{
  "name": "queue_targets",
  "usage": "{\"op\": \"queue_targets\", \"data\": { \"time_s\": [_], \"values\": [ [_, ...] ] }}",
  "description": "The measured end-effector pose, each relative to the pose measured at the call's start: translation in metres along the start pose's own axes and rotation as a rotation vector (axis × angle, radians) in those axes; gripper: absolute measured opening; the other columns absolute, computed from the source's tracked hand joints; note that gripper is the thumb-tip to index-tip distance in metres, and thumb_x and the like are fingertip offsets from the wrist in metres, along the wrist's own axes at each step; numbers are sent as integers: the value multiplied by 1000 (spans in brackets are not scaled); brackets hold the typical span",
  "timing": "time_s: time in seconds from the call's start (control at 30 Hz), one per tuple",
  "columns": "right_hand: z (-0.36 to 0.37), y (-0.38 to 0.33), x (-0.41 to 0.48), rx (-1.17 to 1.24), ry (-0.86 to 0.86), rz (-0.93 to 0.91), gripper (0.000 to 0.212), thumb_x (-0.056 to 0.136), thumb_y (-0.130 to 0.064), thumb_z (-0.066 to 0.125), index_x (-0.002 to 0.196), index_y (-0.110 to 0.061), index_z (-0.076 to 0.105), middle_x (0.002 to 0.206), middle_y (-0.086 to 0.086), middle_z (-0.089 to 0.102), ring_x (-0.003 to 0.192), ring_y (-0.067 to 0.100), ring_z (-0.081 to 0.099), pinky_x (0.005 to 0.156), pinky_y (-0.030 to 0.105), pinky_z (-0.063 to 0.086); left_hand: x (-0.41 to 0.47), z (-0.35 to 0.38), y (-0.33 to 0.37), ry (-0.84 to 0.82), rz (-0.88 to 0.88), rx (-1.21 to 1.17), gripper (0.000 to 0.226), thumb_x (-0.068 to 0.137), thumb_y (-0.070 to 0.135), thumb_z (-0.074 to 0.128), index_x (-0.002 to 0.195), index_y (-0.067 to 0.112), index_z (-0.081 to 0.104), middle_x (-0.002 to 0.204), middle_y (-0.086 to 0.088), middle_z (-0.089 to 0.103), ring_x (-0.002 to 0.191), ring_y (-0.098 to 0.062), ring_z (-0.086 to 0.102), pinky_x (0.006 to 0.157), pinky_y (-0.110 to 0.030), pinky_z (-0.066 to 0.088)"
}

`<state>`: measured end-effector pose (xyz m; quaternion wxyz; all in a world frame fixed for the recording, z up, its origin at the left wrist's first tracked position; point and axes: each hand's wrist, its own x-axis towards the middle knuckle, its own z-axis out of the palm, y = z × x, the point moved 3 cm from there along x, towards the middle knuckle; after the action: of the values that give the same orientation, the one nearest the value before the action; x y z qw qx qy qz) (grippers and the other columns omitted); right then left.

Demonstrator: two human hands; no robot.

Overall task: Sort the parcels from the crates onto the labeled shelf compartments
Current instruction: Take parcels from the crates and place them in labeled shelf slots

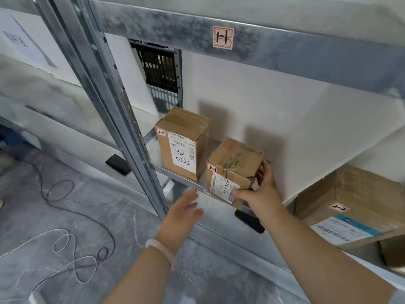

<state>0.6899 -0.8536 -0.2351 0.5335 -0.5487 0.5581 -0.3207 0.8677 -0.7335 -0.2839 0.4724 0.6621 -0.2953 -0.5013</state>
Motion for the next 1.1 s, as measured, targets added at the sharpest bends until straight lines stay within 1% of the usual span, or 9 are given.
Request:
{"op": "queue_targets", "data": {
  "time_s": [0.13,0.27,0.4,0.47,0.6,0.7,0.77,0.93,1.1],
  "values": [
    [1,0,5,51,-14,18,112,67,16,75,150,-36,20,136,-12,46,101,-4,53,77,16,49,5,-1,-1,-14,-8,2,44,98,17,60,139,32,52,135,16,56,120,1,53,93,-20,43],
    [3,-4,10,66,-26,21,109,69,20,70,150,-33,19,134,-8,51,115,8,53,82,19,49,6,-2,1,-14,-4,-7,44,99,12,56,138,32,52,134,16,55,122,-3,53,105,-31,42],
    [4,-6,13,58,-46,21,108,68,20,71,149,-31,21,121,-15,53,118,8,52,76,14,48,4,-3,2,-29,8,1,46,100,10,55,141,30,50,137,13,54,120,2,52,101,-29,41],
    [3,-7,13,45,-55,27,109,68,19,72,149,-32,19,125,-13,53,117,9,52,75,14,48,3,-3,2,-31,12,7,47,100,9,55,141,30,50,138,12,54,119,3,52,99,-27,41],
    [3,-5,12,21,-36,17,109,66,16,75,149,-31,21,131,-7,53,119,11,53,90,27,52,-2,-3,3,-35,22,17,47,100,10,53,142,32,49,137,14,53,118,4,52,98,-26,40],
    [2,-5,11,2,-26,14,111,64,14,77,150,-30,21,134,-6,52,121,13,52,102,38,48,-6,-4,4,-35,37,22,47,100,11,53,140,36,48,136,17,54,117,7,52,89,-17,43],
    [2,-7,10,1,-28,15,110,65,14,76,150,-29,21,134,-5,51,120,12,52,99,34,49,-8,-5,1,-36,44,21,45,100,13,54,136,40,50,136,18,54,117,7,53,86,-14,44],
    [3,-8,13,1,-32,24,107,70,15,71,151,-30,18,134,-3,53,118,13,52,75,14,45,-14,-8,-3,-34,50,11,43,100,15,56,132,43,51,134,21,56,117,7,55,72,-7,50],
    [2,-4,12,-27,-33,14,110,69,11,74,151,-34,16,138,-5,50,125,15,51,98,31,47,-18,-8,-2,-39,46,15,45,99,17,57,136,42,50,135,20,55,120,4,54,82,-12,46]
  ]
}}
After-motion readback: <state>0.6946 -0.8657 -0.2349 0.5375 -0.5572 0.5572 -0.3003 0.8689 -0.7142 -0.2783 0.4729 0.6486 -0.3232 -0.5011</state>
